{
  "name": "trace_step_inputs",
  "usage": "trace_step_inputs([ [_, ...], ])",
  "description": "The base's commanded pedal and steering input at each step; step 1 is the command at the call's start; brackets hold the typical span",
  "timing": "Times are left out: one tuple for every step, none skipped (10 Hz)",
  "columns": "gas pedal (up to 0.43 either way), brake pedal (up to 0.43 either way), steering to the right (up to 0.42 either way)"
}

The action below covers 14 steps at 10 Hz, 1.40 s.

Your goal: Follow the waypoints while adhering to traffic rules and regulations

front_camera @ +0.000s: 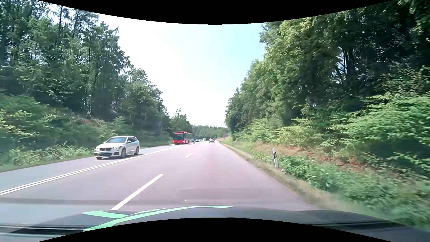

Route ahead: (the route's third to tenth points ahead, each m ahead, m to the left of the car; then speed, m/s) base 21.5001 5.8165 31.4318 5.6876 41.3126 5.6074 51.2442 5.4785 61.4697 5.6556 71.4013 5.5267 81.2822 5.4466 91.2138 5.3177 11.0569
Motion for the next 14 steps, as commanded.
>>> trace_step_inputs([
  [0.150,0.000,-0.001],
  [0.138,0.000,-0.001],
  [0.138,0.000,-0.001],
  [0.118,0.000,0.000],
  [0.098,0.000,0.000],
  [0.039,0.000,0.000],
  [0.000,0.000,0.000],
  [0.000,0.000,0.000],
  [0.000,0.000,0.001],
  [0.000,0.000,0.001],
  [0.000,0.000,0.001],
  [0.000,0.000,0.001],
  [0.000,0.000,0.002],
  [0.000,0.000,0.002],
])
